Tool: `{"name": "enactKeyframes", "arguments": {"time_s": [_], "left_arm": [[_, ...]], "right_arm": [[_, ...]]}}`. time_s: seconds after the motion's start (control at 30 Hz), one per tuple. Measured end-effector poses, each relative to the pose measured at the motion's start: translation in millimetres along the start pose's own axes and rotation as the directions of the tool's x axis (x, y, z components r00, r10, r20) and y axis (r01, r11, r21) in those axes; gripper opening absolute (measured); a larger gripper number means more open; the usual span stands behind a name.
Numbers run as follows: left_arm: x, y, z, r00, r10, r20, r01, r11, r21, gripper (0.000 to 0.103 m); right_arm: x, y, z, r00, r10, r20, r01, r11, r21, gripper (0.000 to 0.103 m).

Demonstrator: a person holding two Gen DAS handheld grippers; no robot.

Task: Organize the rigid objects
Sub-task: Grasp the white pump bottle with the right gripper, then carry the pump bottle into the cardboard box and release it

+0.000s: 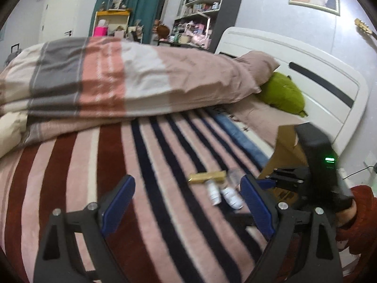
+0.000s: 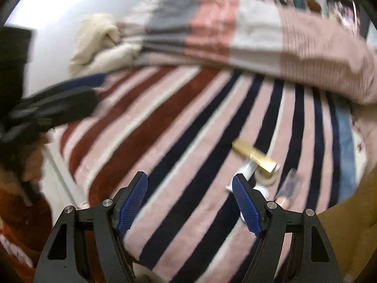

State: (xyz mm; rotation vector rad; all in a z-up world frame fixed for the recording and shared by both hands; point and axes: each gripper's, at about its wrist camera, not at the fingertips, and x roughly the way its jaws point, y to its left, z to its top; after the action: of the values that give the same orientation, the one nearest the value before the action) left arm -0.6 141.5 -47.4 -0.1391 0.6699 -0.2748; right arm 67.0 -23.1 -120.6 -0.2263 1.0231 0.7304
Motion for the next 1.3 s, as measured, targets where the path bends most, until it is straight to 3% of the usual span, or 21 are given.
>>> {"name": "enactKeyframes", "arguments": {"time_s": [0.1,0.17,0.23,0.43,0.57,0.73,0.93,1.03,1.13,1.2,1.3], "left_arm": [[7.6,12.0,-11.9,1.000,0.003,-0.021,-0.004,1.000,-0.013,0.089],[12.8,19.3,-17.6,0.999,-0.002,-0.032,0.002,1.000,-0.025,0.089],[18.3,24.7,-20.1,0.999,-0.007,-0.040,0.006,0.999,-0.033,0.089],[25.3,31.5,-21.6,0.999,-0.015,-0.052,0.012,0.999,-0.047,0.089],[25.4,31.2,-20.6,0.998,-0.025,-0.055,0.022,0.998,-0.054,0.089],[20.8,21.0,-15.5,0.996,-0.068,-0.054,0.065,0.996,-0.058,0.089],[15.8,-13.5,-1.2,0.981,-0.188,-0.041,0.185,0.981,-0.062,0.089],[15.4,-37.5,7.7,0.969,-0.245,-0.040,0.243,0.968,-0.056,0.078],[17.4,-64.3,18.4,0.957,-0.288,-0.045,0.287,0.958,-0.023,0.058],[22.0,-87.0,28.1,0.948,-0.313,-0.054,0.314,0.950,0.004,0.043],[30.0,-113.6,40.1,0.944,-0.322,-0.065,0.325,0.945,0.036,0.032]], "right_arm": [[31.2,-21.1,-2.8,0.999,-0.021,-0.044,0.025,0.997,0.079,0.069],[52.3,-36.7,-2.9,0.997,-0.036,-0.071,0.045,0.989,0.139,0.059],[64.1,-48.0,-1.0,0.995,-0.040,-0.086,0.055,0.983,0.176,0.055],[79.8,-64.1,6.0,0.994,-0.058,-0.098,0.079,0.970,0.231,0.022],[76.2,-58.1,4.0,0.993,-0.079,-0.089,0.093,0.981,0.172,0.022],[42.7,-25.7,8.3,1.000,-0.001,-0.019,0.003,0.996,0.088,0.021],[-24.4,18.9,11.1,0.991,0.100,0.085,-0.095,0.994,-0.054,0.021],[-62.9,27.2,4.9,0.981,0.135,0.141,-0.120,0.987,-0.107,0.021],[-92.9,23.1,-2.4,0.972,0.146,0.185,-0.122,0.984,-0.131,0.021],[-110.1,14.9,-8.4,0.966,0.143,0.214,-0.115,0.983,-0.140,0.021],[-132.3,-4.1,-16.9,0.961,0.113,0.251,-0.083,0.988,-0.128,0.021]]}}
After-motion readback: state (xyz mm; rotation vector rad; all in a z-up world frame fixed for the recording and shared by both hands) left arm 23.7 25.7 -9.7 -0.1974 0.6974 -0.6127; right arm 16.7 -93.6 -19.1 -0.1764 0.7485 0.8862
